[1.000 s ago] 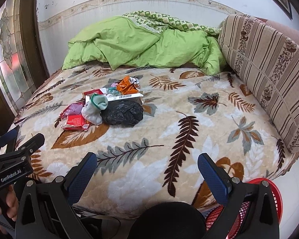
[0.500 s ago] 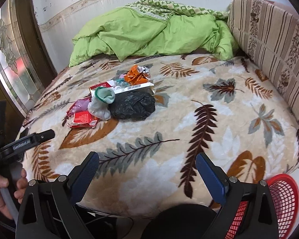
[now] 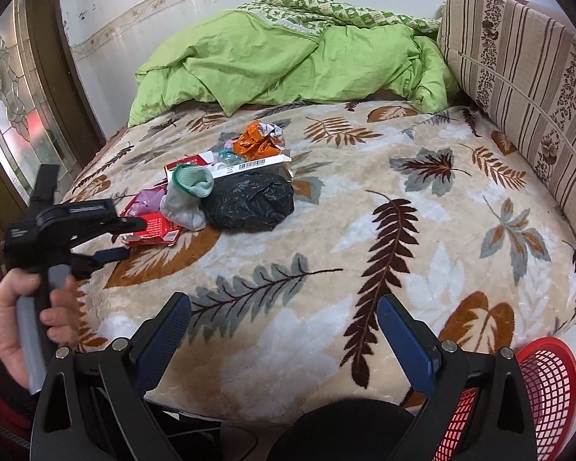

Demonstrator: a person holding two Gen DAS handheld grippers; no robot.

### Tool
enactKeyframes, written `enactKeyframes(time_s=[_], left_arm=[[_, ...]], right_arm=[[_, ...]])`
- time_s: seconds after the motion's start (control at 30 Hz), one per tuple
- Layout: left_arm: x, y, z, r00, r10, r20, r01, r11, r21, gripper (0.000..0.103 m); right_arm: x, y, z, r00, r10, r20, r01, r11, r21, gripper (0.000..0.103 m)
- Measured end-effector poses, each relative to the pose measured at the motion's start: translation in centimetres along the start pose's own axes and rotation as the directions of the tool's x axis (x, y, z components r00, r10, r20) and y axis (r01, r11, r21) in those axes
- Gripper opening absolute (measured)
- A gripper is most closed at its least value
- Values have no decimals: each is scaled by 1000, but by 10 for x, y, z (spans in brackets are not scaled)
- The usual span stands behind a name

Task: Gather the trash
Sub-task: 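Grasp the red-white cigarette box with the left tool while the right tool grasps the white sock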

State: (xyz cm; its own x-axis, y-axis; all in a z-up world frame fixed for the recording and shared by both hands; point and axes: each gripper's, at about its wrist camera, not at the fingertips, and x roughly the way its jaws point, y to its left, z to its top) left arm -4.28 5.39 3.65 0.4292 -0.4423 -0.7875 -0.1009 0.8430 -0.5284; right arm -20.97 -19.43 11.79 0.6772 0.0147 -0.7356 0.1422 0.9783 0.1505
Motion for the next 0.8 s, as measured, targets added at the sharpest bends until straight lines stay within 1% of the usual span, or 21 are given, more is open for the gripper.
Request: enactKeyframes(time_s=[0.03, 0.1, 0.13, 0.23, 0.33, 0.43, 0.53, 0.6, 0.63, 0.7, 0.73, 0.8], left_arm=[[5, -2, 3, 1000, 3, -2, -3, 1000, 0, 24], [10, -2, 6, 1000, 21, 3, -21, 1000, 9, 19], [11, -3, 7, 1000, 28, 9, -28, 999, 20, 14], [6, -6, 6, 997, 53, 47, -57, 995, 79, 8], [-9, -9, 0, 994, 69, 86, -81, 986, 146, 5], [-27, -8, -5, 988, 87, 124, -111, 972, 206, 4], [-43, -1, -9, 983, 101, 156, -137, 961, 241, 4], [-52, 5, -11, 976, 120, 179, -165, 952, 257, 4], [-55, 8, -12, 975, 122, 185, -168, 952, 258, 4], [-60, 17, -10, 973, 123, 193, -171, 952, 253, 4], [-61, 18, -11, 972, 125, 198, -173, 953, 250, 4], [-64, 22, -10, 971, 124, 205, -173, 954, 244, 4]], right_arm=[[1, -1, 0, 1000, 2, 0, -2, 1000, 0, 99], [2, 0, 1, 1000, 8, -3, -8, 1000, -2, 99], [3, 0, 1, 1000, 13, -4, -13, 1000, -4, 99], [7, 3, 5, 999, 47, -5, -47, 999, -11, 99], [15, 8, 17, 992, 127, -6, -127, 992, -3, 99], [27, 17, 29, 980, 197, -11, -197, 980, -5, 99], [43, 33, 41, 967, 253, -33, -253, 967, -22, 99], [54, 47, 47, 961, 273, -54, -276, 959, -61, 97], [62, 55, 49, 955, 289, -72, -294, 952, -83, 96], [78, 69, 51, 947, 304, -106, -316, 941, -119, 90], [86, 74, 52, 946, 302, -120, -317, 939, -132, 88], [104, 84, 53, 946, 294, -140, -314, 936, -161, 81]])
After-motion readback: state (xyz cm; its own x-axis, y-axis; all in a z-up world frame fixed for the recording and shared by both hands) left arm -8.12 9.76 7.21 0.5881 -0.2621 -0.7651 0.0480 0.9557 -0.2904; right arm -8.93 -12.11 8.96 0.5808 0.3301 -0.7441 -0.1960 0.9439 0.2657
